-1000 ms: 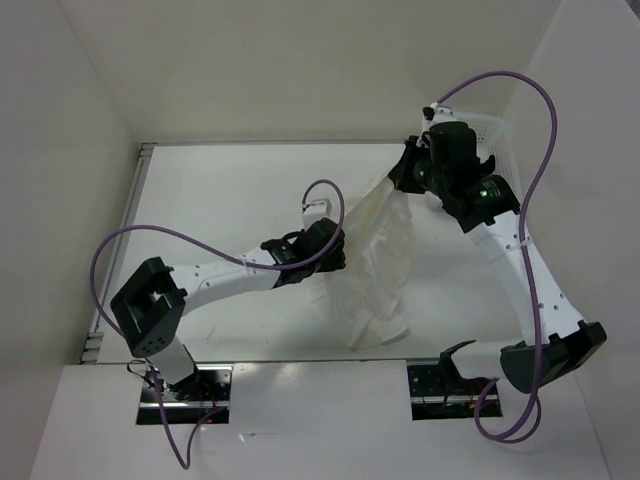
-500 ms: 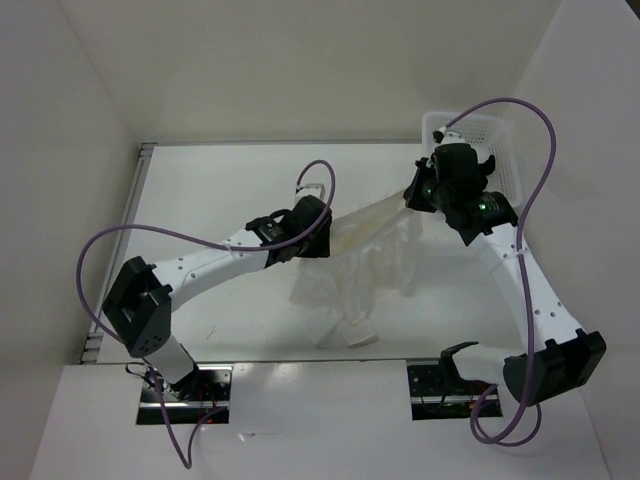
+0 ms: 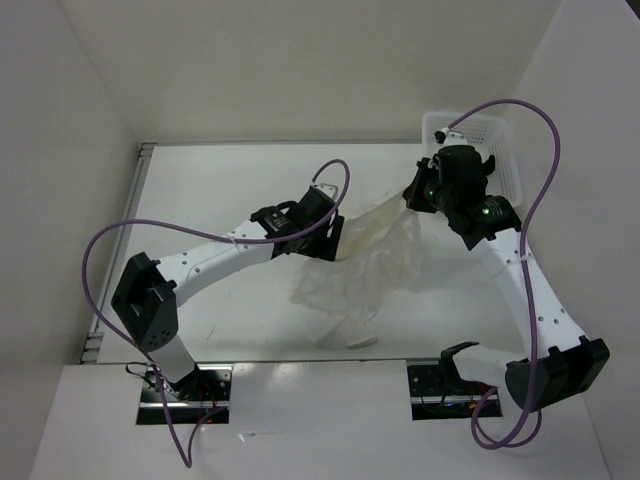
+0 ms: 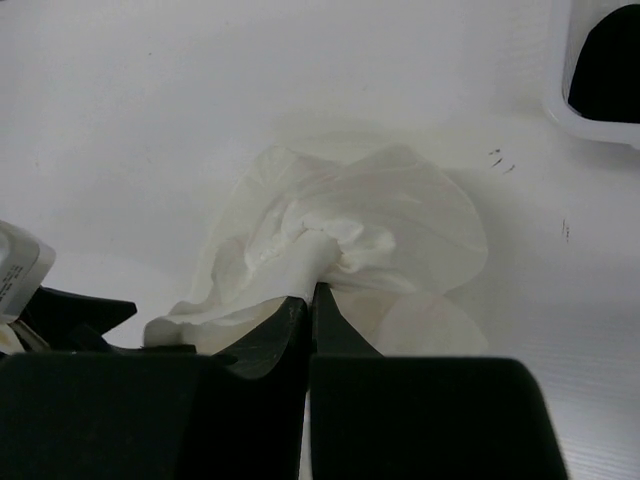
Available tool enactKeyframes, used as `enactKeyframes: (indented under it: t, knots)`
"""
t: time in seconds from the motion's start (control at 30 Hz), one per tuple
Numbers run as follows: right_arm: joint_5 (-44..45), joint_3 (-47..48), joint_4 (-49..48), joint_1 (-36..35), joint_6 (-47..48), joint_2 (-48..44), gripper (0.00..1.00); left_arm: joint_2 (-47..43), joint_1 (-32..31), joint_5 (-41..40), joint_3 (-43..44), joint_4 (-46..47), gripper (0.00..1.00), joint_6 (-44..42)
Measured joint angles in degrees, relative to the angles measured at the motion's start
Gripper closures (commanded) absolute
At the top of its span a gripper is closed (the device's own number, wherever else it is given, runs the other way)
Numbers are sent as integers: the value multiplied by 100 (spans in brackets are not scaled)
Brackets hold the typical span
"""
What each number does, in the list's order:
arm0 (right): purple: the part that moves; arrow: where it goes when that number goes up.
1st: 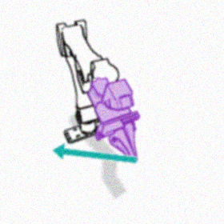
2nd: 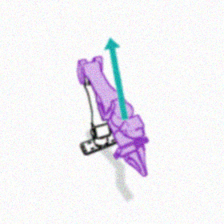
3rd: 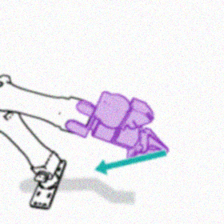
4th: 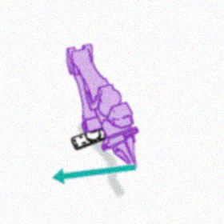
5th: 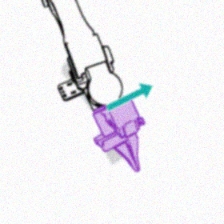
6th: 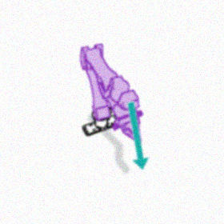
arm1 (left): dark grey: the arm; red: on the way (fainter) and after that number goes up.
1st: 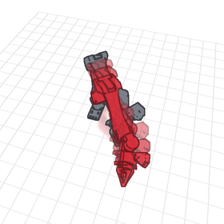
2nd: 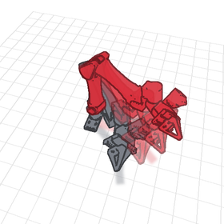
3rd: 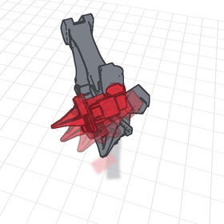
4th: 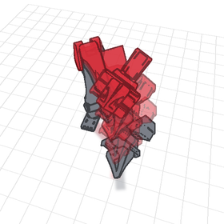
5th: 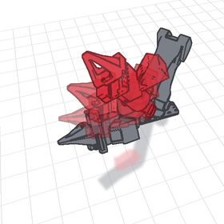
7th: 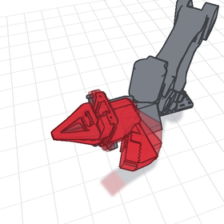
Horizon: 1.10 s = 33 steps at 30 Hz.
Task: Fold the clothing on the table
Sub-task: Flatten the skirt out
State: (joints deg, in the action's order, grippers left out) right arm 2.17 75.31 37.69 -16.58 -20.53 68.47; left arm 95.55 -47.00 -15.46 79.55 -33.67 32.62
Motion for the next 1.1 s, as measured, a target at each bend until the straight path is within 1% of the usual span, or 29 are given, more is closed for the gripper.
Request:
enactKeyframes:
  t: [0.2,0.4,0.7,0.87,0.93,0.97,1.0,1.03,1.1]
  knots:
    - [-2,-107,-105,2,2,-11,100,0,0,153,525,-361,15,-232]
    - [-2,-151,-122,11,2,-11,100,0,0,400,608,-378,15,-256]
    - [-66,-151,-127,13,2,-31,100,85,0,743,647,118,16,4]
    - [-127,-151,-125,13,2,-118,100,610,0,684,813,348,35,96]
    - [-144,-153,-125,13,2,-177,100,820,13,634,822,382,39,90]
    - [-157,-153,-125,13,2,-208,100,894,15,603,822,382,39,85]
    - [-164,-153,-125,13,0,-238,100,946,26,573,822,378,42,83]
    - [-177,-151,-127,13,0,-264,100,973,39,544,822,382,54,81]
    - [-197,-151,-125,13,2,-299,100,979,94,514,822,415,68,109]
